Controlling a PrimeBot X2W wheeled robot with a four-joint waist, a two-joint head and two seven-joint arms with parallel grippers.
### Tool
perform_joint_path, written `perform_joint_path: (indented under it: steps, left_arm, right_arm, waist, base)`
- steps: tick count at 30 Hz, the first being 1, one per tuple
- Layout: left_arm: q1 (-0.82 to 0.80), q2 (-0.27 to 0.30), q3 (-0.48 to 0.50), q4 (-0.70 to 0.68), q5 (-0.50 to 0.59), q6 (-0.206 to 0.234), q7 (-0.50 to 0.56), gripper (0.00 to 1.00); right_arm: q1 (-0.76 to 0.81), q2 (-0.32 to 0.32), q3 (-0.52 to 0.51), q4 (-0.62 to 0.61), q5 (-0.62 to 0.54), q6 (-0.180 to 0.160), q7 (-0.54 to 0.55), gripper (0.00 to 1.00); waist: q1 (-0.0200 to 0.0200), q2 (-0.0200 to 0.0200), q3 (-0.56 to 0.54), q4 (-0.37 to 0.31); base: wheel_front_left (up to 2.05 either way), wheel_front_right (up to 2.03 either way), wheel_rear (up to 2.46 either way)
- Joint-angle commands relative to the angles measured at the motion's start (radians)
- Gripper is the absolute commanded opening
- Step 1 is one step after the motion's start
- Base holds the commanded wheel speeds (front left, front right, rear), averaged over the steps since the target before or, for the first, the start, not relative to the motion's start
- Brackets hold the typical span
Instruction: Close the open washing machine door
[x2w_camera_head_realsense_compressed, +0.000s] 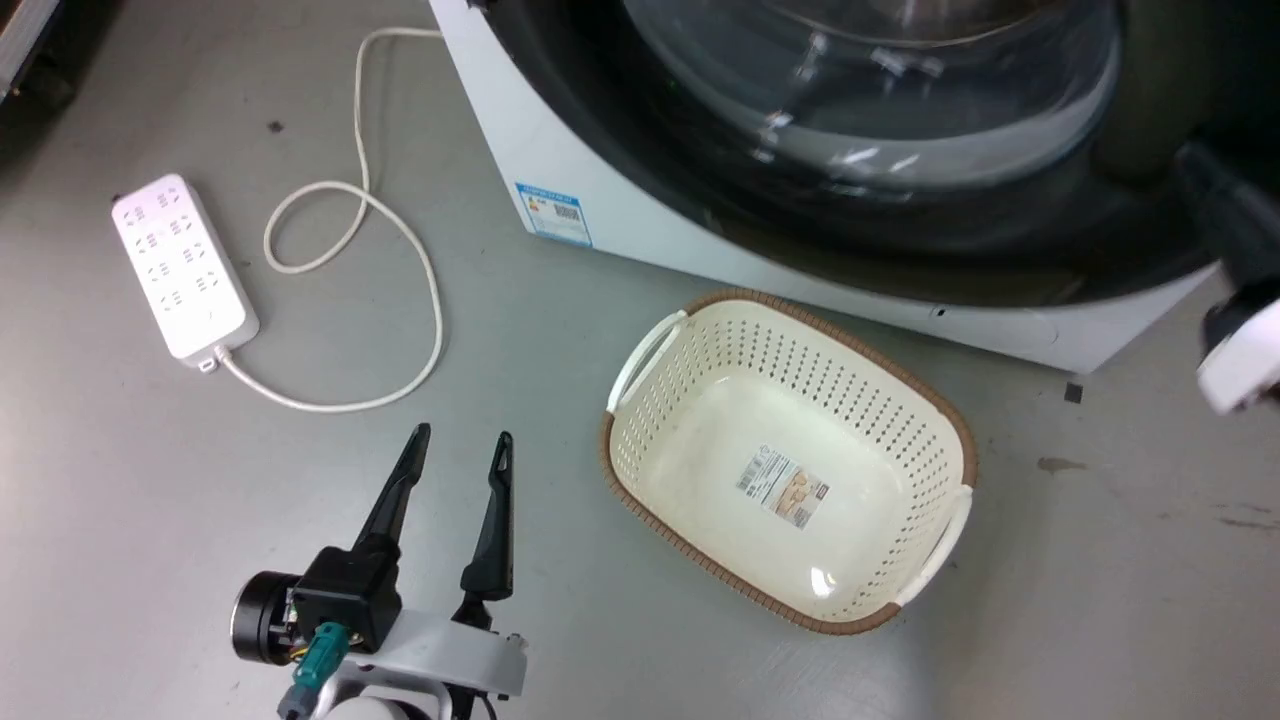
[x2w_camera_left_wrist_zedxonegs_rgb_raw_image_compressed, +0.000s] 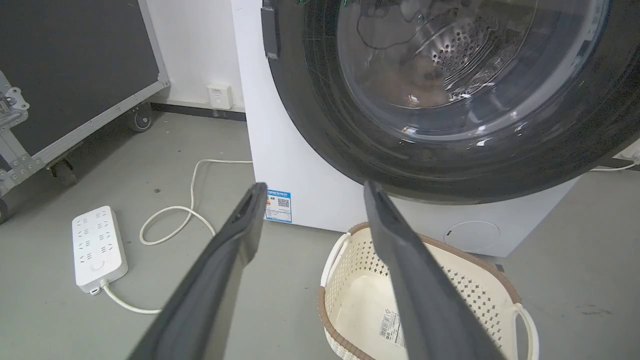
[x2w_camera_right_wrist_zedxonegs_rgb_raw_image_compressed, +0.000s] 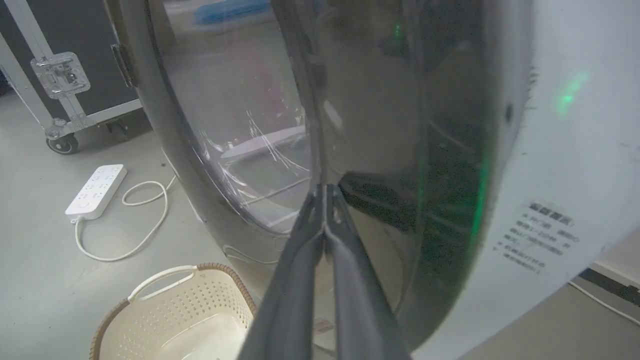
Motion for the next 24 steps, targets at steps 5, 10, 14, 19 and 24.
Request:
perform_joint_path:
  steps: [5,10,14,19,24]
  left_arm:
    - [-0.027,-0.006,-0.010,-0.007,0.002,0.009,-0.004,1.00]
    - [-0.036,-0.008,-0.014,-0.004,0.005,0.015,-0.004,1.00]
    - [-0.037,-0.009,-0.015,0.003,0.006,0.018,-0.004,1.00]
    - [-0.031,-0.009,-0.007,0.008,0.004,0.016,-0.004,1.00]
    - [-0.012,-0.009,0.010,0.020,0.007,0.008,-0.004,1.00]
  right_arm:
    - [-0.110,-0.010,-0.048,0.089,0.021,-0.002,0.017,0.00]
    - [-0.175,0.016,-0.080,0.183,0.021,-0.002,0.023,0.00]
    - [-0.201,0.037,-0.085,0.233,0.009,-0.002,0.003,0.00]
    - [-0.198,0.054,-0.068,0.266,0.008,-0.002,-0.018,0.00]
    - [-0.138,0.064,-0.017,0.249,0.013,-0.002,-0.062,1.00]
  waist:
    - [-0.0002,-0.0001,0.027,0.014]
    - [-0.0002,-0.0001,0.034,0.017]
    - [-0.0002,-0.0001,0.025,0.015]
    - [-0.0002,-0.0001,-0.009,0.002]
    - [-0.0002,-0.0001,-0.080,-0.025]
  base:
    - [0.00,0.00,0.00]
    - [0.00,0.00,0.00]
    - [0.00,0.00,0.00]
    - [0.00,0.00,0.00]
    - [0.00,0.00,0.00]
